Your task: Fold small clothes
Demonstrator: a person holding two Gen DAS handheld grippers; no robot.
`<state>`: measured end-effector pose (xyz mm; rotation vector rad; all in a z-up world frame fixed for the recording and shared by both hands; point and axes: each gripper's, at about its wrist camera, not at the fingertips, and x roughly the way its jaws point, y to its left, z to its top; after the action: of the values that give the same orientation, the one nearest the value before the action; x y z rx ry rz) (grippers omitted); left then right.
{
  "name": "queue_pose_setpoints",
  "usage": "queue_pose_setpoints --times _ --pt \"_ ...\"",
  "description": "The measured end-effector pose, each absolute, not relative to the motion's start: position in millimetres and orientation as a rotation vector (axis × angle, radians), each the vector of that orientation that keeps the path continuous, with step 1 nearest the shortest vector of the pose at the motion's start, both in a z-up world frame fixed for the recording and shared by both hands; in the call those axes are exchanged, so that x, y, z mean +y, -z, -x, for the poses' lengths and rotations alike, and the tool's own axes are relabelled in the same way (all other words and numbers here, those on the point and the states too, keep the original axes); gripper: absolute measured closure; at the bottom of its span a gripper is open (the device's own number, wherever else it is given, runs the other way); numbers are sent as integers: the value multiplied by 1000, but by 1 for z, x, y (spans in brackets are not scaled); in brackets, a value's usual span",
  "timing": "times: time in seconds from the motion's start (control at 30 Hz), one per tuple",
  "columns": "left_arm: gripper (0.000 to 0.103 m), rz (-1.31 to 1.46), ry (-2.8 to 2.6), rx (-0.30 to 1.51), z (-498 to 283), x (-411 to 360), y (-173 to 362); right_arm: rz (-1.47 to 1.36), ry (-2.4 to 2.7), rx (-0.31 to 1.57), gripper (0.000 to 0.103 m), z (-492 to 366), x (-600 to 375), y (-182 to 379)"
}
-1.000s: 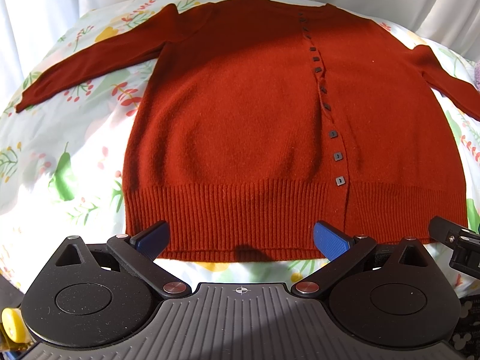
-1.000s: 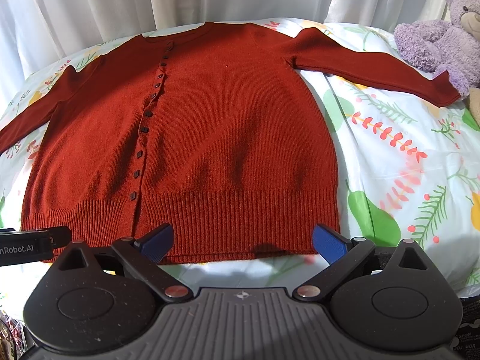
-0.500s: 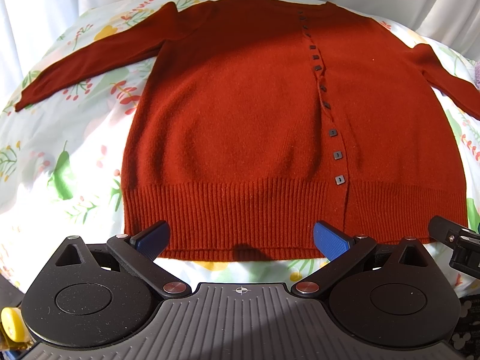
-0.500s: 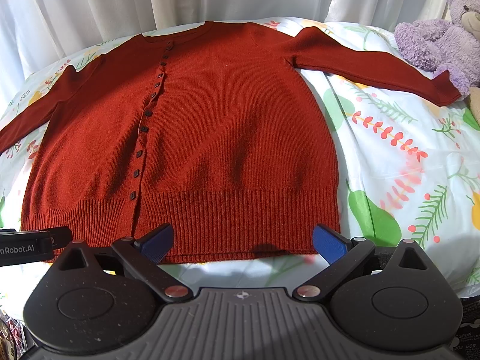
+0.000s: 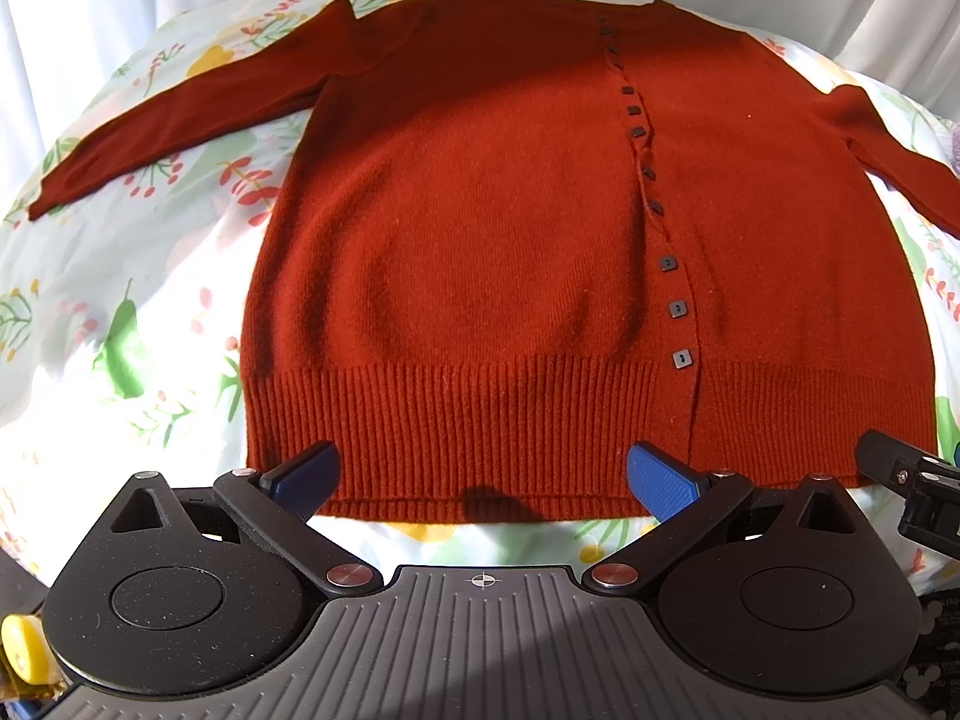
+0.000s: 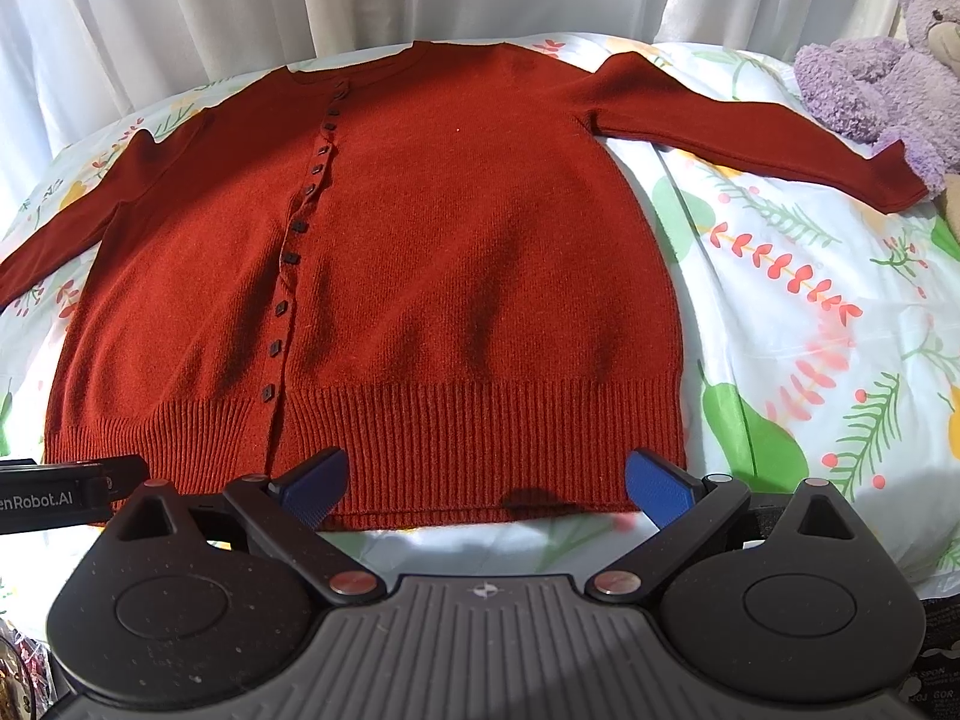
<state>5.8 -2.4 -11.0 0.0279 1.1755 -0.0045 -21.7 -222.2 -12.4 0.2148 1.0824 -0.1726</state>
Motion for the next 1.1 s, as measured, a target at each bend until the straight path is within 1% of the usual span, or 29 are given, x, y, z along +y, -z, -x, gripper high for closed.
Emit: queue_pose_setpoints --times 0.6,0.73,0.8,0.93,0.97,1.1 --pt "0 -27 8 1186 -11 -2 13 -230 146 1075 4 18 -226 13" --pt "0 0 30 1160 -15 -2 9 -268 100 1047 4 19 -230 11" --pt "0 34 50 1124 -20 -2 6 -338 40 975 4 21 -239 8" --pt "0 133 66 1051 -33 0 0 -467 54 675 4 32 -281 5" --pt "0 171 83 1034 -37 1 -1 -491 67 626 4 32 -298 6" --pt "0 324 154 987 -51 3 2 -646 193 526 4 22 -380 18"
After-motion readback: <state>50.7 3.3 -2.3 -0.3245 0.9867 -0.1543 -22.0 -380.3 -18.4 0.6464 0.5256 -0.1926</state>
